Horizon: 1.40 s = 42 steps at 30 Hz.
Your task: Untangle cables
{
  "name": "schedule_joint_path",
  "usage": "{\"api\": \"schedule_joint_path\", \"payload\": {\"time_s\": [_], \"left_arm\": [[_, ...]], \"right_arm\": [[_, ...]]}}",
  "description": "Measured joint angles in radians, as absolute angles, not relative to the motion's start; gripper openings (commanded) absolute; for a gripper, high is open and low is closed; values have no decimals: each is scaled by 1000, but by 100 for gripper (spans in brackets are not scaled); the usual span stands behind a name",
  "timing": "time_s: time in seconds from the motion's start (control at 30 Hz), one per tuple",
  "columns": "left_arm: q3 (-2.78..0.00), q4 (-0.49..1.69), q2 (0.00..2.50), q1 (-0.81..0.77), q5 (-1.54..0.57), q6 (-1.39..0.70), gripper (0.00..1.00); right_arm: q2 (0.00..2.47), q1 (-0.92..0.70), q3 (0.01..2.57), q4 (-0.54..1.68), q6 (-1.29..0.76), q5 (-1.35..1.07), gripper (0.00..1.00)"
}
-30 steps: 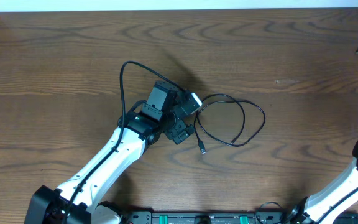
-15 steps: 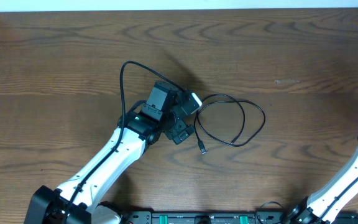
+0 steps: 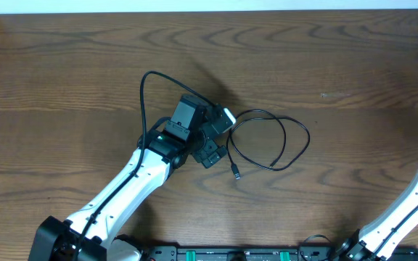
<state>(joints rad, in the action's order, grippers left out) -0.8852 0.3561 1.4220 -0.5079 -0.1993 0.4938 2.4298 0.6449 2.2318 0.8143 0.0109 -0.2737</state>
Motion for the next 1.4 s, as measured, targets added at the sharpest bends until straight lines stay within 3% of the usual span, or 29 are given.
{"api": "schedule_joint_path", "payload": {"time_s": [0.27, 0.57, 0.97, 1.4], "left_arm": [[-885, 356, 1422, -508, -199, 494, 100], [-885, 356, 1422, -508, -199, 494, 100], [-885, 356, 1422, -508, -199, 494, 100], [-885, 356, 1422, -508, -199, 494, 100]], "right_arm": [[2379, 643, 2232, 820, 12, -365, 99], [2134, 609, 2234, 936, 78, -462, 99], [2114, 296, 2243, 1317, 454, -506, 99], [2120, 7, 2099, 1353, 758, -508, 99]]}}
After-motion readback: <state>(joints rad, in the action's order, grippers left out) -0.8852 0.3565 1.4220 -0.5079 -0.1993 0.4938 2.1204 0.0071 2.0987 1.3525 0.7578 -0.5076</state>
